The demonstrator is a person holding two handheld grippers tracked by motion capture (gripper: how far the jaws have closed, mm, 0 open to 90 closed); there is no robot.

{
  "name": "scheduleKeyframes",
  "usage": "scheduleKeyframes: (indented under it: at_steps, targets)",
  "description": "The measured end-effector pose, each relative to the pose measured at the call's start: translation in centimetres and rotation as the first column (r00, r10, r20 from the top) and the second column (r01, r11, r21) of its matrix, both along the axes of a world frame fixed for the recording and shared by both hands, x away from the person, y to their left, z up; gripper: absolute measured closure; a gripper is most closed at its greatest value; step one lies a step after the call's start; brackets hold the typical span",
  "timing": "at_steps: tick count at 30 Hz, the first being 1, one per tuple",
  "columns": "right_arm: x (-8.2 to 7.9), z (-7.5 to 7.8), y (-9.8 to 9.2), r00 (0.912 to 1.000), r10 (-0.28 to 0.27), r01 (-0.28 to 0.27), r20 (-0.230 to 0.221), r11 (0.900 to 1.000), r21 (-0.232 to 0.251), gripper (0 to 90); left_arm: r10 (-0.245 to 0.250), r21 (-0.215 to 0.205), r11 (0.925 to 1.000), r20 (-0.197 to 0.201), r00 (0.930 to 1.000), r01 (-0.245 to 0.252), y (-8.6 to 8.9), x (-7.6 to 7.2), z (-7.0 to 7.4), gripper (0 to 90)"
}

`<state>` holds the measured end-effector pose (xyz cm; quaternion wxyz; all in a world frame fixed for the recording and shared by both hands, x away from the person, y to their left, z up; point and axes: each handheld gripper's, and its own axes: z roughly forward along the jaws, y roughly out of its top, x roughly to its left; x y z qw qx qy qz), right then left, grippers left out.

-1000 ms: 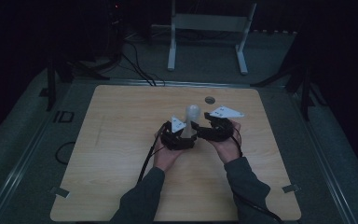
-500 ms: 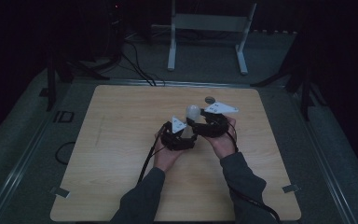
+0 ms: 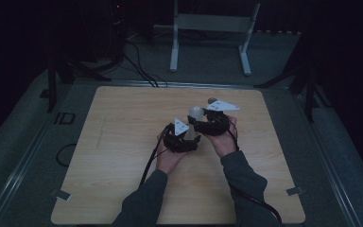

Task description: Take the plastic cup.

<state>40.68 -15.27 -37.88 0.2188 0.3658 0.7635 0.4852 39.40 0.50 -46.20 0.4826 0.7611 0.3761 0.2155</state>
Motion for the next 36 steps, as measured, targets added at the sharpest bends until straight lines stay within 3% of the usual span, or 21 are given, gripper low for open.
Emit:
scheduleKeyframes:
  at_steps: [27,36]
  targets:
    - [-0.1,0.7,0.0,1.0000,0.002,-0.002,-0.004,1.000,0.019,38.1,0.010,0.004,0.9999,0.033,0.9994,-0.010,-0.4,0.2,-0.1,21.6]
    - [-0.3,1.9,-0.3,0.9999,0.009,-0.010,0.013,0.999,0.040,38.8,0.006,0.006,1.0000,0.031,0.9995,-0.006,-0.5,0.1,-0.2,21.3]
